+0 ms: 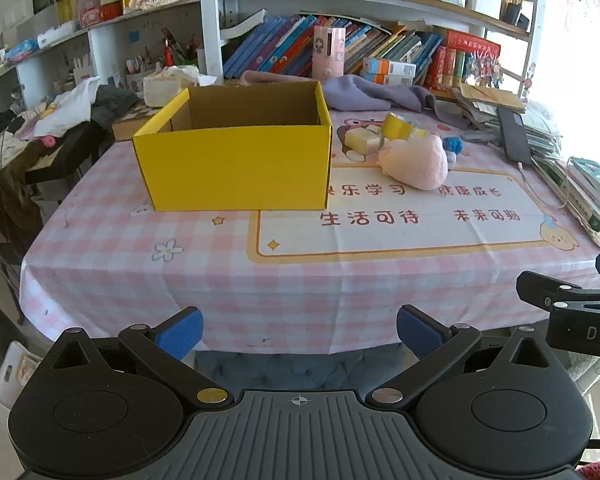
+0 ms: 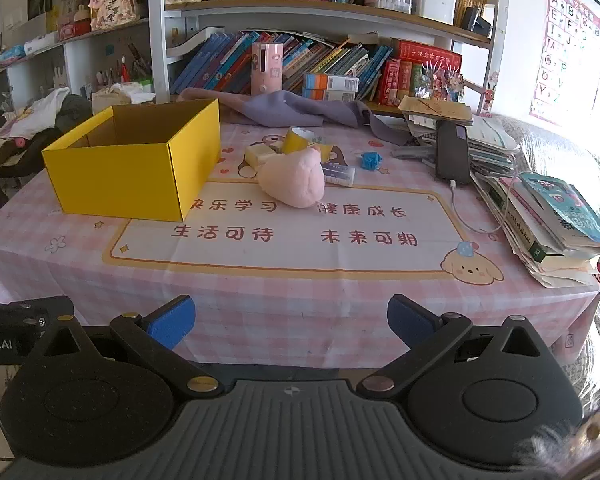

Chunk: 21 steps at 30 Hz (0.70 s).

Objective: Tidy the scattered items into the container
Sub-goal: 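Move both tools toward the items beside the yellow box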

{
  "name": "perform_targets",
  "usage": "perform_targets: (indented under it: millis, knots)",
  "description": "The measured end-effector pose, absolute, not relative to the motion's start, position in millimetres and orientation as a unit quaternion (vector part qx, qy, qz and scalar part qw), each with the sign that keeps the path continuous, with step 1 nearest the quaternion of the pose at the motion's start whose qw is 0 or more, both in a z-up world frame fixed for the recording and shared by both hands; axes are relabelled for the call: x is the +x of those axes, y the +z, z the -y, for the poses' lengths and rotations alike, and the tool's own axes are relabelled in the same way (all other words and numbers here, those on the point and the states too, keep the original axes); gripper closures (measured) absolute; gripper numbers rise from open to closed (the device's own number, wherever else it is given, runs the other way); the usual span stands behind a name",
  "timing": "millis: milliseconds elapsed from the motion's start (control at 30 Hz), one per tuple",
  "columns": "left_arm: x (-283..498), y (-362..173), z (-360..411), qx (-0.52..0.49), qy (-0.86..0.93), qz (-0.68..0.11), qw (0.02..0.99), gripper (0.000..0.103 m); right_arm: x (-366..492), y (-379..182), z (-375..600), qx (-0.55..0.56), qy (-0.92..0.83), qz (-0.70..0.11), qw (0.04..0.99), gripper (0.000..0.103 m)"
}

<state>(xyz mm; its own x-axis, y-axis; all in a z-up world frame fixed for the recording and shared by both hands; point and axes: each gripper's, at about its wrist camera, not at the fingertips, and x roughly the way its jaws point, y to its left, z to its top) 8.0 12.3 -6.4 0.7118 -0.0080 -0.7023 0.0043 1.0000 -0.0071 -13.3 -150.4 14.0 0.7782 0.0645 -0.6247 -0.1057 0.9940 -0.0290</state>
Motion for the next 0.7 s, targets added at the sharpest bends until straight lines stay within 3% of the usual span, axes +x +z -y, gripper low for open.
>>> perform_targets:
  millis: [700]
  knots:
    - [5.1,-2.6,-12.3,-0.006,-0.002,-0.368,0.930,0.000,-17.9,15.1,147.2,-0.033,0.061,-0.320,0.945,0.000]
